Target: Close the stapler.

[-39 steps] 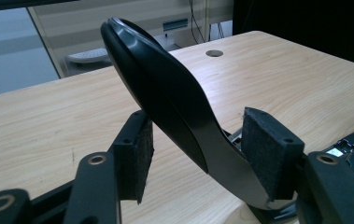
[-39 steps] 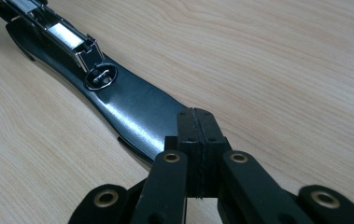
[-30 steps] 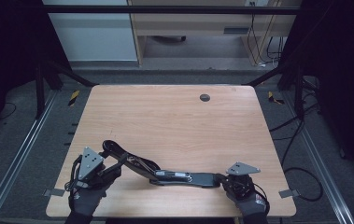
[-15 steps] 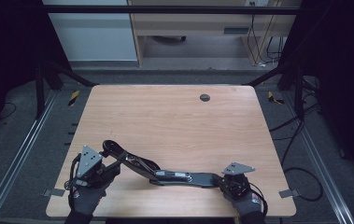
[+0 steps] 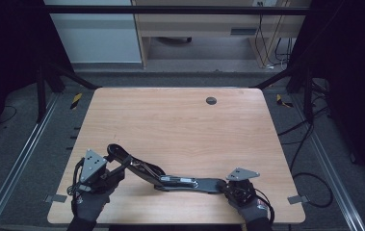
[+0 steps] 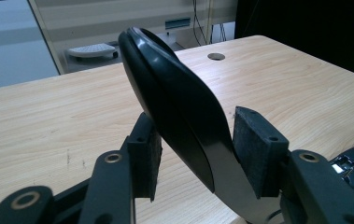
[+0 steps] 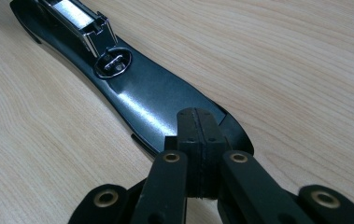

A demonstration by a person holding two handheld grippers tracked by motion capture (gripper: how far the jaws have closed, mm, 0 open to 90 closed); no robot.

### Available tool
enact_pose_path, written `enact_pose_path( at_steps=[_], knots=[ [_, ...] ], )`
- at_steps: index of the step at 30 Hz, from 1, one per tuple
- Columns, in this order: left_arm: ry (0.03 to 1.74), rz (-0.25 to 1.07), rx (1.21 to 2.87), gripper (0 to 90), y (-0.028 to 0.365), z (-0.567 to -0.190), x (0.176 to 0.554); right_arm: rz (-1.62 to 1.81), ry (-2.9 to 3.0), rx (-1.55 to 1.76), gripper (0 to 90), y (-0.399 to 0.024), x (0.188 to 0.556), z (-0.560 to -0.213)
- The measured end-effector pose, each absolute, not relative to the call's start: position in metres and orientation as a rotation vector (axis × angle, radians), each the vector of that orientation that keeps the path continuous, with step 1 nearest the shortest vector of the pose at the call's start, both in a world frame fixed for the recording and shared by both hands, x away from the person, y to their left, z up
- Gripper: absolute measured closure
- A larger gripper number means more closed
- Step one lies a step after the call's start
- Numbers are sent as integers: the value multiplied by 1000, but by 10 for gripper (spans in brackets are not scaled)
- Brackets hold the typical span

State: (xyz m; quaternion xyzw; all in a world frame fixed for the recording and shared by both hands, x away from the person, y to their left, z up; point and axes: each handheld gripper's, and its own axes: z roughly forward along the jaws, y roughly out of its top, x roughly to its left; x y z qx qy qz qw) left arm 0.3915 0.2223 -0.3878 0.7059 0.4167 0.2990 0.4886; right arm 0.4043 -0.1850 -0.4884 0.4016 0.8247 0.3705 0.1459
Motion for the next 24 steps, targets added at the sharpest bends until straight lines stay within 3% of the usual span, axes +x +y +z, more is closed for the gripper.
enact_pose_path(
  at_steps=[24],
  knots=[
    [978,718,1734,561,204,-377,390,1072,2380,1148,900,-186,404,-489]
  ],
)
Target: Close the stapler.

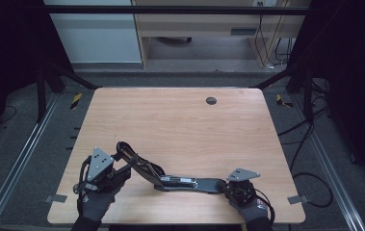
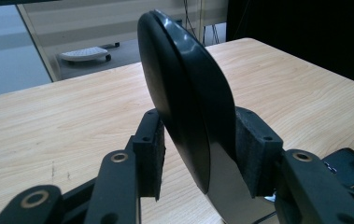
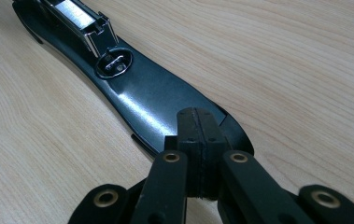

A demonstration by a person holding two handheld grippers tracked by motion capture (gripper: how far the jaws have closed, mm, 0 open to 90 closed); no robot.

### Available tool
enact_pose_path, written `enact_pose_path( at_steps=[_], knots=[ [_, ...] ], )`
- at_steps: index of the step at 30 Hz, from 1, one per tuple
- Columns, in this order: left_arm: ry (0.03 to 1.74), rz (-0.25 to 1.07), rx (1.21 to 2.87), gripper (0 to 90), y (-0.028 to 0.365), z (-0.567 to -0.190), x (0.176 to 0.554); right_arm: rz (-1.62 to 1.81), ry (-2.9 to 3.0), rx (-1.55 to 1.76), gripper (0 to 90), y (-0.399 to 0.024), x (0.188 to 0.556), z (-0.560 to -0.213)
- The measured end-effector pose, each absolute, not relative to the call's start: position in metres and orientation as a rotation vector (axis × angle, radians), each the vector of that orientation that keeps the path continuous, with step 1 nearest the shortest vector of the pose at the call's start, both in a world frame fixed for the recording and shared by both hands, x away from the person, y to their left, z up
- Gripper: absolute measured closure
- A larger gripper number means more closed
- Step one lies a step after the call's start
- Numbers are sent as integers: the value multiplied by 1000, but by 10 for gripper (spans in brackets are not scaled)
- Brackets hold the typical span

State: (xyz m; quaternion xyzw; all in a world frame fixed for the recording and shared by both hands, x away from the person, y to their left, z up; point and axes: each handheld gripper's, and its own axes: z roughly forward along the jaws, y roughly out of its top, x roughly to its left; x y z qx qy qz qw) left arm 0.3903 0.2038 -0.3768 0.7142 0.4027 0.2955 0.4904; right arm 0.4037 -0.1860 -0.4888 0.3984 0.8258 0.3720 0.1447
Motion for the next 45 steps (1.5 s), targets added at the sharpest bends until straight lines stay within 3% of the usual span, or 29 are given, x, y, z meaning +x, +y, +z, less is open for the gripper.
enact_pose_path(
  at_steps=[45],
  knots=[
    [887,768,1767,595,159,-366,386,1095,2371,1152,900,-188,404,-490]
  ],
)
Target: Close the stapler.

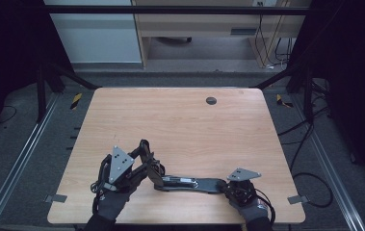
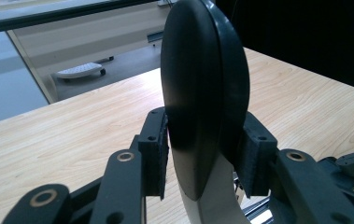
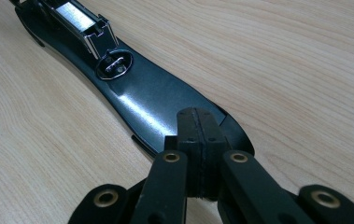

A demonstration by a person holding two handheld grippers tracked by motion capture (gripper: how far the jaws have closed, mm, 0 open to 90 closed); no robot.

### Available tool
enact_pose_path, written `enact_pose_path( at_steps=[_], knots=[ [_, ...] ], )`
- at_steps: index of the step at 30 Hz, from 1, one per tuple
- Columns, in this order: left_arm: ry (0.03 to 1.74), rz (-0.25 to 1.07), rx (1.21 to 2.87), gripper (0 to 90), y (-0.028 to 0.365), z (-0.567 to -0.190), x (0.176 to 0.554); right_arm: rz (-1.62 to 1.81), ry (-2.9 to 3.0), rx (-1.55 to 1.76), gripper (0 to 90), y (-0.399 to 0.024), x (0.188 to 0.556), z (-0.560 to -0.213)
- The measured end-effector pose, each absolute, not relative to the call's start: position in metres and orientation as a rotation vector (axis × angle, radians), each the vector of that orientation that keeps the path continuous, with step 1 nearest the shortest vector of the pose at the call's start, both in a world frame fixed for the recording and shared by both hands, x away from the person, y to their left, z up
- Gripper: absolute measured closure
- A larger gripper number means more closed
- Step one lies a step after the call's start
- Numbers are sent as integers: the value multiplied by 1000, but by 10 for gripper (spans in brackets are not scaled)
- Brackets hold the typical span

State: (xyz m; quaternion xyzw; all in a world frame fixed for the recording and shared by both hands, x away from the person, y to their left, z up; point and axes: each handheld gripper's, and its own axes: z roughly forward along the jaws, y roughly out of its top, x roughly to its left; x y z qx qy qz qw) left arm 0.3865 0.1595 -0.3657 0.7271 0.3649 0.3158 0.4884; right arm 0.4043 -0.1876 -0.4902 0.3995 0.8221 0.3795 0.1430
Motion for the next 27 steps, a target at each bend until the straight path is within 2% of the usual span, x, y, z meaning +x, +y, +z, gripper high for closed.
enact_pose_path(
  at_steps=[27],
  knots=[
    [841,828,1804,600,137,-364,384,1102,2369,1160,900,-188,404,-491]
  ],
)
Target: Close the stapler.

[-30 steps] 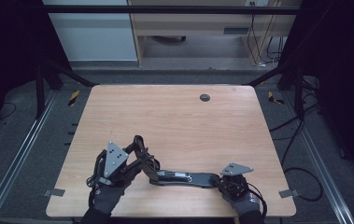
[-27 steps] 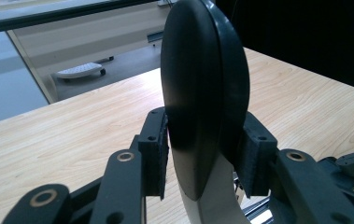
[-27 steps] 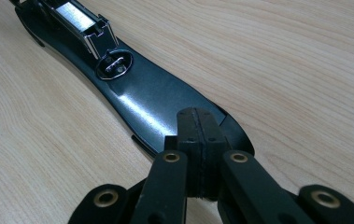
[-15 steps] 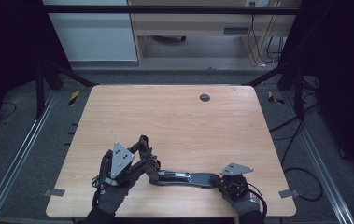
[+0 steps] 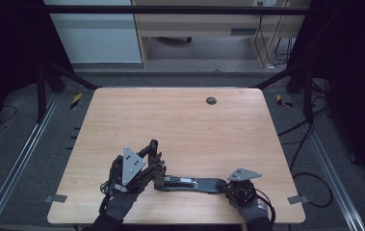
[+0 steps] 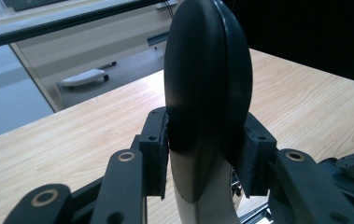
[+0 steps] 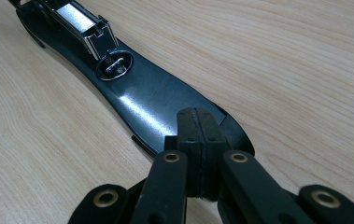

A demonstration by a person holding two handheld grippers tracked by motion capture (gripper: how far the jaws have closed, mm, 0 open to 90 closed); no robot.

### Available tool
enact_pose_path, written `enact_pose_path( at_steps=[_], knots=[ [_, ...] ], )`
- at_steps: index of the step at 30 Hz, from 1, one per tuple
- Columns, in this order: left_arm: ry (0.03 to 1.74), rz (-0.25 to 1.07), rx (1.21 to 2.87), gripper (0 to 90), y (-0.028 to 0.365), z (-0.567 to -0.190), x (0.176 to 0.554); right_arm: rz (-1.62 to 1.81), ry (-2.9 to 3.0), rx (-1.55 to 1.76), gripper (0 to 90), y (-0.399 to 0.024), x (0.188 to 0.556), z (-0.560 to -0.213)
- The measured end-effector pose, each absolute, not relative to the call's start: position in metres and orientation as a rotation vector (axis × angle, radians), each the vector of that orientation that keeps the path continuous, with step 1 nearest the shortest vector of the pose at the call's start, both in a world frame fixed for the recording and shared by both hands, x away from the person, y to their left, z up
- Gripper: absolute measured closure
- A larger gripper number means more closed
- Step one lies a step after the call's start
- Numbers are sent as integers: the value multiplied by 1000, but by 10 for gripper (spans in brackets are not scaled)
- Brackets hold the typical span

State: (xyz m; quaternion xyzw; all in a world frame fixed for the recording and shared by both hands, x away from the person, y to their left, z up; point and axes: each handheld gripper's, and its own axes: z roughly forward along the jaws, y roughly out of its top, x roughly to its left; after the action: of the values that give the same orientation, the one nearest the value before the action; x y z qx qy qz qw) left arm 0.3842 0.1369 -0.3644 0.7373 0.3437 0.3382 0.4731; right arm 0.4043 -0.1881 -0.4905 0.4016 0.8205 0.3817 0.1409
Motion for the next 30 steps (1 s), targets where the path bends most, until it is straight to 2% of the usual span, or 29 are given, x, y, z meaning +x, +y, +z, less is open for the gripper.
enact_pose_path(
  at_steps=[30],
  knots=[
    [807,879,1834,599,120,-365,382,1134,2371,1171,900,-191,406,-492]
  ],
)
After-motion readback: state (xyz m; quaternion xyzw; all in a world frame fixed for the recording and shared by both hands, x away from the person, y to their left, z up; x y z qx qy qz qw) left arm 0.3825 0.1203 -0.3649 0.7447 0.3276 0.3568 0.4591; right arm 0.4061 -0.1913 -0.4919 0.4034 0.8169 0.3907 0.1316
